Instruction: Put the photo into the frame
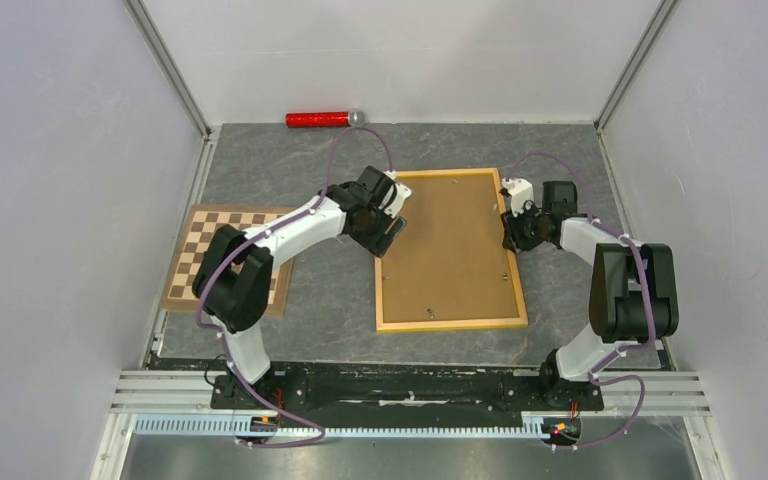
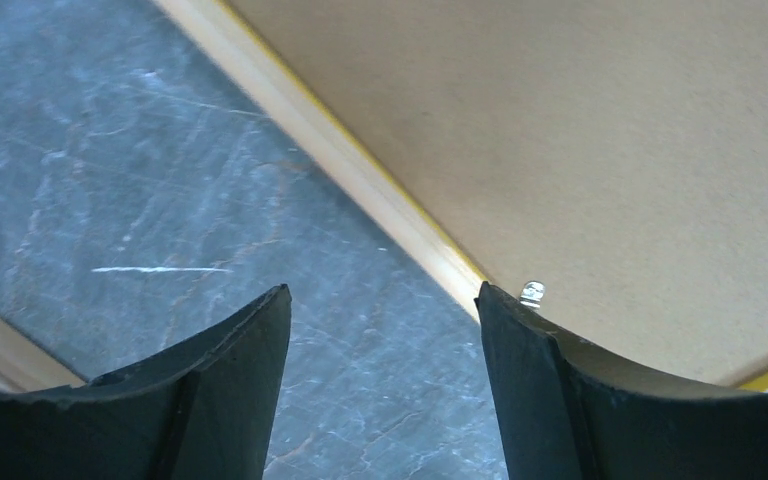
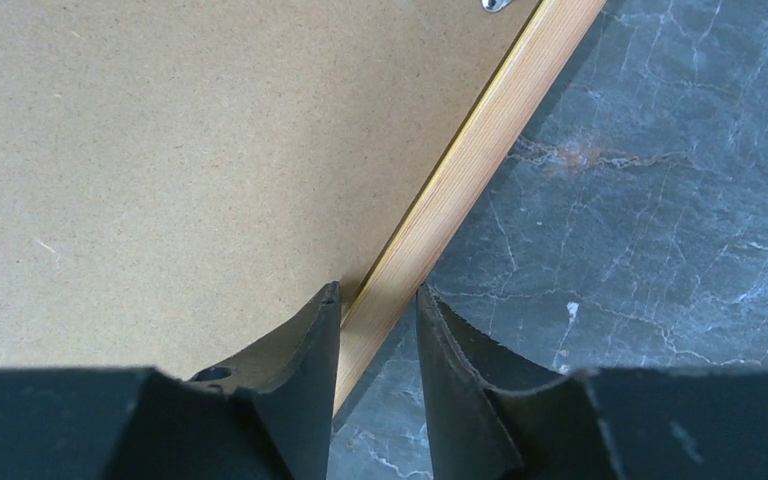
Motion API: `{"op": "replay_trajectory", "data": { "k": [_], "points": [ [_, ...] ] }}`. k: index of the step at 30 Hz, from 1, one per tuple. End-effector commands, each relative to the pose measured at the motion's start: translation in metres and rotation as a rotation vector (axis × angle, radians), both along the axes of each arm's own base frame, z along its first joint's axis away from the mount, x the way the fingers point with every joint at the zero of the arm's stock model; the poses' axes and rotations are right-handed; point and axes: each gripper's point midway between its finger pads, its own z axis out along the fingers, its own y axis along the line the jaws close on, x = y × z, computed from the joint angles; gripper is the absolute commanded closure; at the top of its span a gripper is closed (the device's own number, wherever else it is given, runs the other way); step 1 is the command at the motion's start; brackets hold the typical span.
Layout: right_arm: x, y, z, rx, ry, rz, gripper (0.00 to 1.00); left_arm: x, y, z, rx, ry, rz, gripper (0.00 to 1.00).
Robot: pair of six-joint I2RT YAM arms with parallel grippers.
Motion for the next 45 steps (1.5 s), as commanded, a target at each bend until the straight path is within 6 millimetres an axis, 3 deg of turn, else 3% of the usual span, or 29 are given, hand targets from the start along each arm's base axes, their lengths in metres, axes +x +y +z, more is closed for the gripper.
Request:
{"op": "replay_trajectory", "data": {
  "k": [1,5,14,23,38,45],
  "points": [
    [0.010,0.002,0.029,0.004,-0.072,0.013,0.62,0.031,0.008,0.014,-0.072,-0.021,0.111,0.24],
    [0.013,0.003,0.039,0.009,-0.096,0.002,0.52,0.038,0.009,0.006,-0.113,0.027,0.140,0.23],
    [0.022,0.001,0.042,0.008,-0.116,-0.024,0.52,0.079,-0.015,0.013,-0.217,0.069,0.289,0.23],
    [0.023,-0.001,0.030,0.006,-0.102,-0.037,0.55,0.118,-0.021,-0.007,-0.209,0.058,0.429,0.19],
    [0.016,0.003,0.021,0.016,-0.085,-0.018,0.62,0.136,-0.014,-0.031,-0.256,0.102,0.556,0.26],
    [0.019,0.000,0.014,0.008,-0.076,-0.038,0.62,0.138,-0.018,-0.032,-0.289,0.120,0.570,0.26]
  ]
}}
